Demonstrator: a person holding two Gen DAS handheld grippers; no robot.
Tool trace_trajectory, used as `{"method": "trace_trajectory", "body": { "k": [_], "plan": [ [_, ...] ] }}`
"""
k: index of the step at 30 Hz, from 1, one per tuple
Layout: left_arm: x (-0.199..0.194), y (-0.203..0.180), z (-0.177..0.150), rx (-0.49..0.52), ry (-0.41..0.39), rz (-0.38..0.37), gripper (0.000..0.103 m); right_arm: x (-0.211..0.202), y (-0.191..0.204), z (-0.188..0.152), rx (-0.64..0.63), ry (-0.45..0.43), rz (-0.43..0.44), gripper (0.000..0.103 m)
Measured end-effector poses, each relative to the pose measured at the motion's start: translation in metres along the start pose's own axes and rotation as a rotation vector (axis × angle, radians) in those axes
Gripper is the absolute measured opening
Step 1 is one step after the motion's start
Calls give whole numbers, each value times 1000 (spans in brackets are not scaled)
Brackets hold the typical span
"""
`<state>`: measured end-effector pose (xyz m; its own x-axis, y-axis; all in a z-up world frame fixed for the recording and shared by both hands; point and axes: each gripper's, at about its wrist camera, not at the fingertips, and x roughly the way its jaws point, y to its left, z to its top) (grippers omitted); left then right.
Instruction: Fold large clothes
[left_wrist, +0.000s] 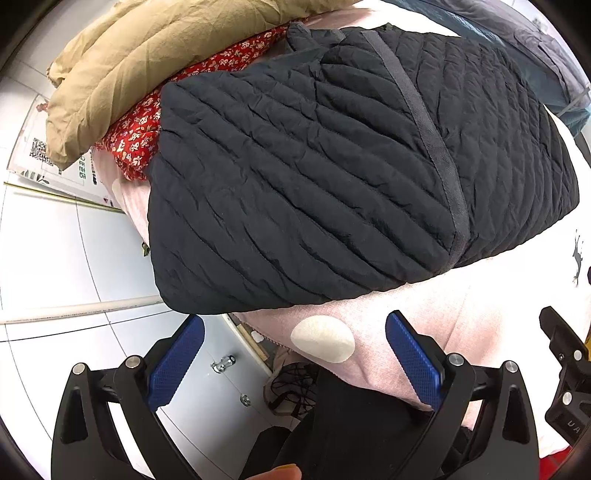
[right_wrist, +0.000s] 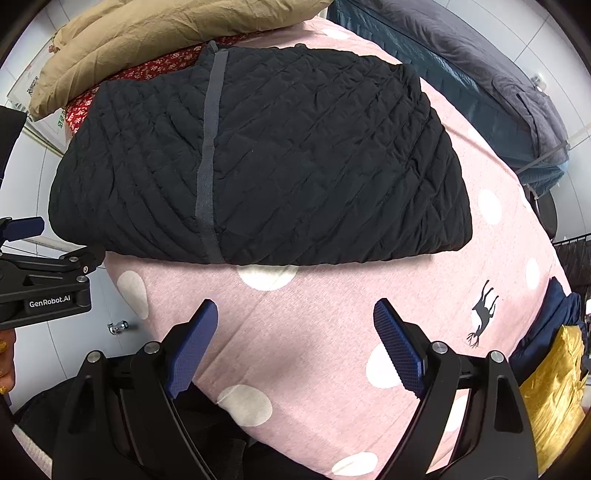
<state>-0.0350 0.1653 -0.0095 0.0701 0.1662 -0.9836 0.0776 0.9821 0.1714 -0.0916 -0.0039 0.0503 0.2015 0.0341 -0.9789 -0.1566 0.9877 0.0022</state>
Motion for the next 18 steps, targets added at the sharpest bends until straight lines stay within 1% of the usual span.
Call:
{"method": "trace_trajectory", "body": {
  "k": [18],
  "plan": [
    [-1, -2, 0, 18, -3, -8, 96, -5, -6, 4, 8, -15, -16, 85]
  ]
}}
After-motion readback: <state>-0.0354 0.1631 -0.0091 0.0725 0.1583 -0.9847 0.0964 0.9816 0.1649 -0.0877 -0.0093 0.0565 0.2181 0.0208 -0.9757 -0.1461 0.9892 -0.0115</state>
